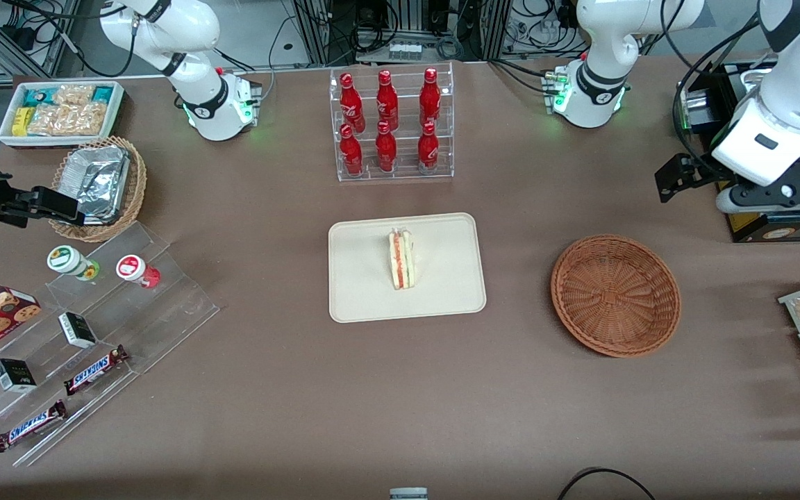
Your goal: Place sandwich from basket to tray
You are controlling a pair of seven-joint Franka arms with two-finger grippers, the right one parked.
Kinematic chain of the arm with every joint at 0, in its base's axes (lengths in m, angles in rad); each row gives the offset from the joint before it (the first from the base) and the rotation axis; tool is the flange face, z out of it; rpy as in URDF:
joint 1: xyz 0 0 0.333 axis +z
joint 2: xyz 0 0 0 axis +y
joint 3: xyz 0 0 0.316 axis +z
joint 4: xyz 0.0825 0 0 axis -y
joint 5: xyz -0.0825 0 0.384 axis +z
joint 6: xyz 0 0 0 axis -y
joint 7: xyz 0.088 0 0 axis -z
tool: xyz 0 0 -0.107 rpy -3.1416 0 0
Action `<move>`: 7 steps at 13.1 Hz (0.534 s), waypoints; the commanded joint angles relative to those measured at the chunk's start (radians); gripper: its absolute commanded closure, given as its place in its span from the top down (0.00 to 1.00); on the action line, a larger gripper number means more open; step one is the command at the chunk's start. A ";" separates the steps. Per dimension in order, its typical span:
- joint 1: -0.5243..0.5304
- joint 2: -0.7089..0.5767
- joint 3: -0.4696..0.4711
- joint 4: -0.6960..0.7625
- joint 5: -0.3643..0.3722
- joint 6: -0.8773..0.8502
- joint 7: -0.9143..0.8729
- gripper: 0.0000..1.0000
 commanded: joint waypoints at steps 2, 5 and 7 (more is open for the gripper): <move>-0.001 0.055 0.000 0.103 0.006 -0.034 0.067 1.00; 0.001 0.058 0.047 0.120 -0.026 -0.057 0.070 1.00; -0.001 0.053 0.057 0.118 -0.032 -0.089 0.072 1.00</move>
